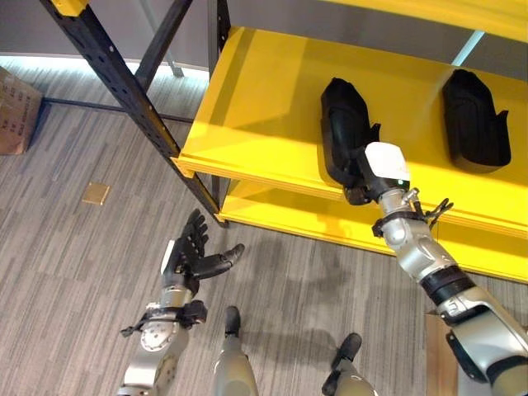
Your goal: Move parts from the plastic box to the shelf.
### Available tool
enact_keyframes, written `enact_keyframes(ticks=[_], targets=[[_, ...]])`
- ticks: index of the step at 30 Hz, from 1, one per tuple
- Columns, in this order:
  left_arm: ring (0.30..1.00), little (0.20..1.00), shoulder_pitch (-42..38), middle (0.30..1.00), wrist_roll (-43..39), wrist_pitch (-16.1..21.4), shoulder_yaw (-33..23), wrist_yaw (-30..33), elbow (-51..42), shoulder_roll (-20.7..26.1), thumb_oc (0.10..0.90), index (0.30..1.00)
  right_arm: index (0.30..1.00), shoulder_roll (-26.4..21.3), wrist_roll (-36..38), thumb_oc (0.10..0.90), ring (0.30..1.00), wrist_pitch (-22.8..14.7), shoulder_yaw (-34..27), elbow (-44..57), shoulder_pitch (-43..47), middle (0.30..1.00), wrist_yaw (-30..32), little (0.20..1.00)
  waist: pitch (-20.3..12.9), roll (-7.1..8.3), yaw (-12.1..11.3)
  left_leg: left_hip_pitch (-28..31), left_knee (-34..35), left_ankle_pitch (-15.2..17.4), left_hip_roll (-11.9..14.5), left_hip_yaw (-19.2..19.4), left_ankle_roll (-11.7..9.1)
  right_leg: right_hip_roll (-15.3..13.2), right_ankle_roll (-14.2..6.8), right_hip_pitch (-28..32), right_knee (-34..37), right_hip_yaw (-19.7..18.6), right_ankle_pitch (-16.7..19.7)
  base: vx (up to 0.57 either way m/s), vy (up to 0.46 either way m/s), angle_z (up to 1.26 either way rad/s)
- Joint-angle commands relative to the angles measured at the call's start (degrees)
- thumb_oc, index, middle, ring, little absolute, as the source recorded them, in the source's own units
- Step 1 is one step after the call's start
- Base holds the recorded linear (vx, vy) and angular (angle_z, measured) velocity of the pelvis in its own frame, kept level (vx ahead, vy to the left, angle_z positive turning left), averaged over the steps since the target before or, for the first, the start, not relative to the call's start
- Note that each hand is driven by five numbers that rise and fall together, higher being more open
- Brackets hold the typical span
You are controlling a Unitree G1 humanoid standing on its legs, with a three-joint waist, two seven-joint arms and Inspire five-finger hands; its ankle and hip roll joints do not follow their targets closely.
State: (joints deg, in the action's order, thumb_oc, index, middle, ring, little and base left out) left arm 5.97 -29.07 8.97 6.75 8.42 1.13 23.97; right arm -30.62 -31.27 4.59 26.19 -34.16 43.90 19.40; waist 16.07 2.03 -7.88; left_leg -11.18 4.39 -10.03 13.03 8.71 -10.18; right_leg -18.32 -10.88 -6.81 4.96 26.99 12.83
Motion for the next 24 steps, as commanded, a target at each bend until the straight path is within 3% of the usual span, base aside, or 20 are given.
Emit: enact_keyframes(ticks=[1,24], targets=[[1.0,1.0,-2.35,1.0,-1.64,6.91,-0.77,-0.3,-7.04,3.9,0.9,1.0,0.3,-2.06,1.8,0.4,0.3,-0.15,-1.13,0.41,12.51,0.3,5.27,0.3,-0.45,0.33,-0.09,1.65,0.44,3.75,-2.33,2.63,2.95,-3.21,-2.49,3.82,-3.37,1.28,-2.75,0.0,0.0,0.0],[1.0,1.0,-2.53,1.0,-2.68,7.4,-0.87,-0.12,-7.69,4.89,0.9,1.0,0.3,-4.4,4.39,0.4,0.3,0.13,-1.18,-1.53,17.87,0.3,6.84,0.3,-0.21,0.45,-0.6,1.11,0.57,3.76,-2.47,2.38,3.05,-3.12,-2.56,3.32,-3.11,1.49,-2.36,0.0,0.0,0.0]])
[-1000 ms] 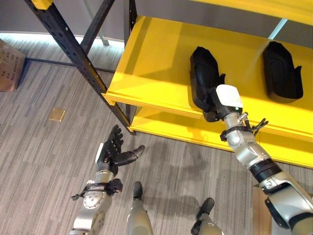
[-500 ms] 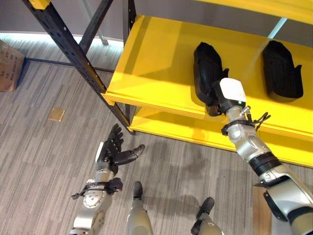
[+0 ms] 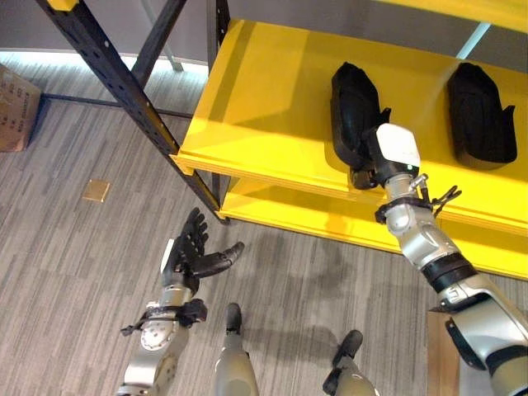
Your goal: Move parts from the plastic box to the shelf.
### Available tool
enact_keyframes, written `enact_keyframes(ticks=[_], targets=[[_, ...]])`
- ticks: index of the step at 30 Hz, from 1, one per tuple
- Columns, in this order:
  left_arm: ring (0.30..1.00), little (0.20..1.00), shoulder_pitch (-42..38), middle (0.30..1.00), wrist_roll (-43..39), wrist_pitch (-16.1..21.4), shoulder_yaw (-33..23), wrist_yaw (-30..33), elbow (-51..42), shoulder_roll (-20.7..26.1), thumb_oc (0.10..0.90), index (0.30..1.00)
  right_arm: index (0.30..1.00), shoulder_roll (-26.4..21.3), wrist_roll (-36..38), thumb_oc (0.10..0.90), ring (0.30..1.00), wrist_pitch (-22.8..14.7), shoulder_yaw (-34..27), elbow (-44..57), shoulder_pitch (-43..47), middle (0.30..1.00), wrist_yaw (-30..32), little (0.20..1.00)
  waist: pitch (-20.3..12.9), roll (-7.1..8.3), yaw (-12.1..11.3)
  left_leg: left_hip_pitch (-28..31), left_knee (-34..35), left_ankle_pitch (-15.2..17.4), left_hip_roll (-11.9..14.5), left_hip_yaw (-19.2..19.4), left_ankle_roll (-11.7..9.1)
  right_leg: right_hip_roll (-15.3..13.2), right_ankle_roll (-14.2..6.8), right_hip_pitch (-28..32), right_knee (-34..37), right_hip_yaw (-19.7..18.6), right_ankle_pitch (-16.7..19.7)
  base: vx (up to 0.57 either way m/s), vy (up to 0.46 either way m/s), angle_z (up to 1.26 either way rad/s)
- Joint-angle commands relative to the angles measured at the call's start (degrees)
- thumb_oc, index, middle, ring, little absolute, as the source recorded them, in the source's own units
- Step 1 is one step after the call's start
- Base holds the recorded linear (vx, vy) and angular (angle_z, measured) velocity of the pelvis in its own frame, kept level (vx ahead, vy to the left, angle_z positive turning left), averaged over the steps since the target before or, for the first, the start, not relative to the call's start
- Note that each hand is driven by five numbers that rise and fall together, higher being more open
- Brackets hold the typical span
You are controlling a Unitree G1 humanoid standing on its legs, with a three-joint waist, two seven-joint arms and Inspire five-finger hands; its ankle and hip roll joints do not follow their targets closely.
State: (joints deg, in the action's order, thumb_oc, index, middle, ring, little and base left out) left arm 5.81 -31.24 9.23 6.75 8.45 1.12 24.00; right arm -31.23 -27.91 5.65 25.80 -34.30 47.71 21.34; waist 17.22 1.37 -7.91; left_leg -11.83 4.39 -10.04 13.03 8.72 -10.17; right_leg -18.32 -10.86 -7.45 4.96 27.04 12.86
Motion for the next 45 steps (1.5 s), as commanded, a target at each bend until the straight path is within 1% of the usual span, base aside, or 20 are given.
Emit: enact_keyframes(ticks=[1,13,16,27,37,45], targets=[[1.0,1.0,-2.36,1.0,-0.56,7.19,-0.89,-0.22,-7.71,4.91,0.9,1.0,0.3,-3.95,1.03,0.4,0.3,-0.92,-0.54,-1.89,14.6,0.3,4.87,0.3,-1.28,1.06,-0.6,1.66,0.59,3.72,-2.52,2.3,3.03,-3.09,-2.59,3.88,-3.09,1.48,-2.35,0.0,0.0,0.0],[1.0,1.0,-2.96,1.0,-1.2,7.74,-0.79,-0.18,-7.56,5.34,0.9,1.0,0.3,-5.14,2.7,0.4,0.3,-0.74,1.18,-6.47,18.99,0.3,5.03,0.3,-0.69,0.48,-1.05,0.03,0.61,3.18,-2.65,1.84,2.91,-2.91,-2.68,2.83,-2.55,1.89,-1.89,0.0,0.0,0.0],[1.0,1.0,-3.08,1.0,-1.41,7.93,-0.86,0.07,-7.57,5.62,0.9,1.0,0.3,-5.42,2.78,0.4,0.3,-0.72,1.79,-7.33,19.97,0.3,5.05,0.3,-0.37,0.43,-1.29,-0.3,0.61,3.29,-2.79,1.64,3.1,-2.88,-2.72,2.34,-2.63,1.46,-1.83,0.0,0.0,0.0],[1.0,1.0,-3.13,1.0,-1.74,8.11,-0.87,0.13,-7.89,5.48,0.9,1.0,0.3,-5.94,2.33,0.4,0.3,-0.46,2.54,-7.05,21.38,0.3,4.78,0.3,-0.1,0.19,-1.61,-0.57,0.6,3.5,-3.16,1.68,3.32,-3.17,-2.8,2.13,-2.49,1.41,-1.59,0.0,0.0,0.0],[1.0,1.0,-3.31,1.0,-1.9,8.29,-0.98,0.42,-7.89,5.73,0.9,1.0,0.3,-6.41,2.36,0.4,0.3,-0.28,3.31,-8.75,23.17,0.3,4.92,0.3,0.1,0.04,-2.01,-1.32,0.59,3.5,-3.52,1.15,3.46,-3.23,-2.88,1.97,-2.38,1.72,-1.48,0.0,0.0,0.0],[1.0,1.0,-3.23,1.0,-2.04,8.49,-1.15,0.54,-8.24,5.89,0.9,1.0,0.3,-6.79,2.15,0.4,0.3,-0.07,4.26,-10.44,24.36,0.3,4.69,0.3,0.38,-0.36,-2.26,-1.72,0.6,3.44,-3.76,0.9,3.5,-3.47,-2.89,1.85,-2.53,1.93,-1.42,0.0,0.003,0.02]])
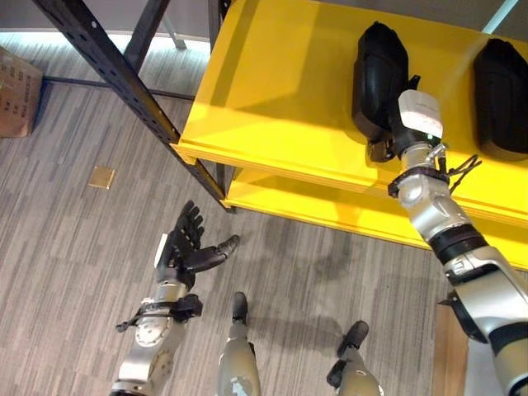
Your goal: Move parts from the plastic box to the shelf.
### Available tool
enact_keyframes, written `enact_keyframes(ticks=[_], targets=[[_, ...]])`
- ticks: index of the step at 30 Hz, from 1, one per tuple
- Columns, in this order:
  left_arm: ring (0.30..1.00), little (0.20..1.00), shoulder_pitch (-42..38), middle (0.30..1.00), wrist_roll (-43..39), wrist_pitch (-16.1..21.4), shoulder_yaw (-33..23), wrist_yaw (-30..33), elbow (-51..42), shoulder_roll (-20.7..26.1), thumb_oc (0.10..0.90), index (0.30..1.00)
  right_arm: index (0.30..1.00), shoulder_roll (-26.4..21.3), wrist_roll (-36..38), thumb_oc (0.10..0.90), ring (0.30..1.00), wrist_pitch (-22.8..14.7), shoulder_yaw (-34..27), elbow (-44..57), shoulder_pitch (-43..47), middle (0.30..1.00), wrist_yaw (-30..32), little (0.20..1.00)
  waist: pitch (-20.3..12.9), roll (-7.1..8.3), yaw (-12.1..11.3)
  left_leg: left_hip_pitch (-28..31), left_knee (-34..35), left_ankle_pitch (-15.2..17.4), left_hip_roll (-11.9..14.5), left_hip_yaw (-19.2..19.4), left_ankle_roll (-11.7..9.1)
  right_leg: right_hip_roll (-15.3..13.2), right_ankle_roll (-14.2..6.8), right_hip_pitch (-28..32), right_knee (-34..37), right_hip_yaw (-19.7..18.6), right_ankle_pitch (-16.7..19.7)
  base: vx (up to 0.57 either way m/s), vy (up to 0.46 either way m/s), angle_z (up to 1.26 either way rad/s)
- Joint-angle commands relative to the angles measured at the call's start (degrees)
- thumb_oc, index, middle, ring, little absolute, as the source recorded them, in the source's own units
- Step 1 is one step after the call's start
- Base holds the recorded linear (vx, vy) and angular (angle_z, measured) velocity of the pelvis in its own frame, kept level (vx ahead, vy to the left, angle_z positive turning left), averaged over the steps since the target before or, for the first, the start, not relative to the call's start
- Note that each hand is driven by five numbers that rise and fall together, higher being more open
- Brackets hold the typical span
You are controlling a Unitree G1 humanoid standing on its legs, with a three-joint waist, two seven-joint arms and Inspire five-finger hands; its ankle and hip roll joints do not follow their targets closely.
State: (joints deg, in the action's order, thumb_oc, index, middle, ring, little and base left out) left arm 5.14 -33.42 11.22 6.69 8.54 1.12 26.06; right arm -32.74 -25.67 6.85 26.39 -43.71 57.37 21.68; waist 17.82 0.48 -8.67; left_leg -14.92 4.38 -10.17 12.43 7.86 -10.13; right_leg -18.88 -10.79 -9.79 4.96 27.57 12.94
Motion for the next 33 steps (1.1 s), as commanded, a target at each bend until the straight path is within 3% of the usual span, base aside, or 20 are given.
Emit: enact_keyframes(ticks=[1,3,11,12,13,14,33], targets=[[1.0,1.0,-2.63,1.0,0.28,6.55,-1.04,0.37,-8.37,3.88,0.9,1.0,0.3,-5.4,-0.41,0.4,0.3,-1.25,4.28,-1.63,15.02,0.3,4.08,0.3,-0.15,0.4,-1.65,1.26,0.62,3.55,-3.23,1.72,3.44,-2.97,-2.98,4.12,-2.53,1.49,-1.5,0.07,-0.013,0.0],[1.0,1.0,-2.65,1.0,0.41,6.61,-1.12,0.45,-8.41,3.88,0.9,1.0,0.3,-5.51,-0.72,0.4,0.3,-1.11,4.66,-1.84,15.35,0.3,3.89,0.3,-0.42,0.3,-1.62,1.62,0.59,4.63,-3.11,1.09,3.01,-2.69,-3.58,4.58,-2.33,0.8,-2.21,0.03,-0.004,0.0],[1.0,1.0,-2.63,1.0,0.17,6.85,-1.34,0.6,-8.22,3.76,0.9,1.0,0.3,-5.77,-2.66,0.4,0.3,-1.23,7.33,-2.97,17.57,0.3,3.07,0.3,0.21,0.11,-1.37,1.07,0.62,3.48,-3.31,1.72,3.46,-2.97,-2.98,3.83,-2.63,1.29,-1.46,-0.02,0.011,0.01],[1.0,1.0,-2.61,1.0,0.11,6.79,-1.33,0.59,-8.3,3.76,0.9,1.0,0.561,-5.67,-2.71,0.586,0.561,-1.23,7.4,-2.87,17.64,0.561,3.03,0.561,0.28,0.12,-1.31,1.1,0.62,3.46,-3.3,1.81,3.47,-2.97,-2.98,3.78,-2.68,1.24,-1.47,0.06,-0.012,-0.02],[1.0,1.0,-2.68,1.0,0.09,6.81,-1.36,0.59,-8.26,3.76,0.9,1.0,0.561,-5.49,-2.64,0.586,0.561,-1.3,7.33,-2.84,17.56,0.561,3.05,0.561,0.04,0.12,-1.26,1.51,0.61,4.52,-3.08,1.17,3.01,-2.69,-3.56,4.17,-2.53,0.49,-2.2,0.06,-0.016,0.0],[1.0,1.0,-2.72,1.0,0.06,6.84,-1.32,0.56,-8.24,3.79,0.9,1.0,1.0,-5.46,-2.54,0.9,1.0,-1.4,7.38,-2.8,17.52,1.0,2.93,1.0,0.03,0.14,-1.25,1.52,0.62,4.52,-3.07,1.15,2.99,-2.69,-3.56,4.16,-2.52,0.5,-2.19,0.06,-0.018,0.01],[1.0,1.0,-2.18,1.0,0.51,6.8,-2.47,0.35,-8.15,3.85,0.9,1.0,1.0,-9.75,-10.73,0.9,1.0,-0.86,12.29,0.04,19.19,1.0,-0.25,1.0,0.24,0.63,-0.3,1.39,0.62,3.58,-2.92,2.35,3.26,-2.88,-2.86,3.51,-2.72,1.03,-1.45,-0.01,0.002,0.0]])
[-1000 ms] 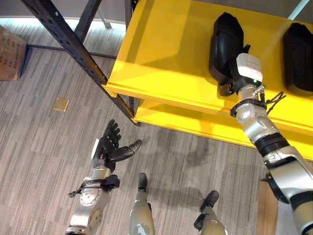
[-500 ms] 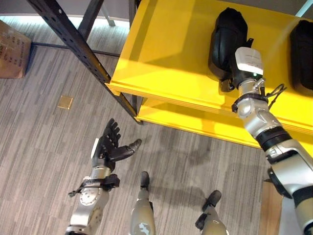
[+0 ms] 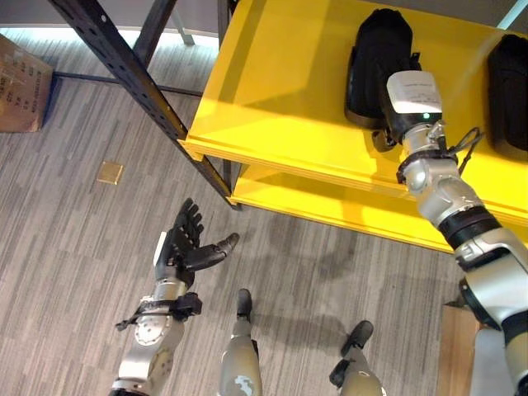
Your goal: Move parts from the plastic box to the shelf.
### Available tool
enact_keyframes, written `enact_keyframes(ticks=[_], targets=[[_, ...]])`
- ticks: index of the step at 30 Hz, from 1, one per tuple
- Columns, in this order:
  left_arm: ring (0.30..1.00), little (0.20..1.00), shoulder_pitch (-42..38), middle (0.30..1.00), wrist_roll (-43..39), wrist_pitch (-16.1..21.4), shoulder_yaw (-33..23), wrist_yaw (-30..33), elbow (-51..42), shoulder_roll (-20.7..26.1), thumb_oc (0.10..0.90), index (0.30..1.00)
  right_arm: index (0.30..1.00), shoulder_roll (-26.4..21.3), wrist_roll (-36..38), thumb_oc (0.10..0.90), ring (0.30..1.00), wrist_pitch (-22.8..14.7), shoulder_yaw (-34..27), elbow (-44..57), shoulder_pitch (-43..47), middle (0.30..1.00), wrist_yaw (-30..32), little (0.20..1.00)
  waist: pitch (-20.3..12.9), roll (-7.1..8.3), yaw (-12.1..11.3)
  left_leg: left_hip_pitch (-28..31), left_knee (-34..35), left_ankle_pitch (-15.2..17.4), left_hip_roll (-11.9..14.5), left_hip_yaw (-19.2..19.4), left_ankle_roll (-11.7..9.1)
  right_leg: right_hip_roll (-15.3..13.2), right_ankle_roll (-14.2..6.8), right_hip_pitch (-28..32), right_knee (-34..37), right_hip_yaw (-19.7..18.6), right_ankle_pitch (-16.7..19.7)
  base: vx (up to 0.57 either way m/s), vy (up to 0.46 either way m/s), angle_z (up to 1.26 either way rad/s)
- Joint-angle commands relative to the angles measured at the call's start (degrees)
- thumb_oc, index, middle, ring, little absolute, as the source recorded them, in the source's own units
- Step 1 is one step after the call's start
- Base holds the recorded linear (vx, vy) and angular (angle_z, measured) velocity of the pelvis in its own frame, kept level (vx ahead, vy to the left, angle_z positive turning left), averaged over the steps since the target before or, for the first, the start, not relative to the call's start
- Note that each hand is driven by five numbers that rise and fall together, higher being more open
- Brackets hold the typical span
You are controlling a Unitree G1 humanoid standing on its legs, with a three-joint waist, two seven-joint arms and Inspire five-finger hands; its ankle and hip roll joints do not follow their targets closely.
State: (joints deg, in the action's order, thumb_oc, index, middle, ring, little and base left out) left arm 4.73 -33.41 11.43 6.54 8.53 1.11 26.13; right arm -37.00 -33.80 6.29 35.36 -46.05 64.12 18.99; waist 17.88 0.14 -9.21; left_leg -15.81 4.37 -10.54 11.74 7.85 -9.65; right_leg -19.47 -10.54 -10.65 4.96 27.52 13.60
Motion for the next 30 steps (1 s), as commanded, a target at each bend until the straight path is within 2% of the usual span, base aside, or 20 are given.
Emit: enact_keyframes(ticks=[1,18,19,24,30], targets=[[1.0,1.0,-1.84,1.0,0.58,6.55,-2.41,0.34,-8.09,3.74,0.9,1.0,1.0,-5.86,-2.88,0.9,1.0,-0.37,3.47,2.86,12.33,1.0,2.51,1.0,0.19,1.03,0.37,2.31,0.63,3.95,-2.22,2.35,2.77,-2.24,-3.08,4.33,-2.75,1.0,-2.15,0.0,0.0,0.0],[1.0,1.0,-1.67,1.0,1.39,6.06,-3.68,1.43,-7.97,2.76,0.9,1.0,1.0,-6.99,-2.28,0.9,1.0,-0.82,-4.13,15.1,5.14,1.0,4.09,1.0,0.12,1.17,1.55,2.93,0.63,4.4,-2.03,2.86,2.95,-1.98,-3.03,4.49,-2.74,0.51,-2.33,0.0,0.0,0.0],[1.0,1.0,-1.75,1.0,1.68,5.76,-4.01,1.61,-7.87,2.24,0.9,1.0,1.0,-7.09,-2.19,0.9,1.0,-1.19,-6.41,19.35,2.45,1.0,4.5,1.0,0.12,1.21,2.12,3.15,0.63,4.54,-2.04,3.04,3.01,-1.95,-3.0,4.44,-2.89,0.3,-2.39,0.0,0.0,0.0],[1.0,1.0,-1.93,1.0,2.25,5.58,-4.22,2.15,-7.88,1.96,0.9,1.0,1.0,-6.83,-2.47,0.9,1.0,-1.42,-9.85,24.49,-1.04,1.0,4.89,1.0,0.06,1.41,2.45,3.51,0.63,4.75,-1.96,3.29,3.08,-1.97,-3.03,4.59,-2.98,0.25,-2.5,0.0,0.0,0.0],[1.0,1.0,-1.69,1.0,4.91,4.6,-5.36,3.57,-8.72,0.72,0.9,1.0,1.0,-5.34,-2.72,0.9,1.0,-4.3,-20.97,42.7,-14.97,1.0,6.79,1.0,-0.33,1.83,4.14,4.59,0.45,5.11,-1.41,3.97,3.01,-1.76,-2.84,4.87,-3.54,-0.55,-3.39,0.0,-0.005,-0.03]])
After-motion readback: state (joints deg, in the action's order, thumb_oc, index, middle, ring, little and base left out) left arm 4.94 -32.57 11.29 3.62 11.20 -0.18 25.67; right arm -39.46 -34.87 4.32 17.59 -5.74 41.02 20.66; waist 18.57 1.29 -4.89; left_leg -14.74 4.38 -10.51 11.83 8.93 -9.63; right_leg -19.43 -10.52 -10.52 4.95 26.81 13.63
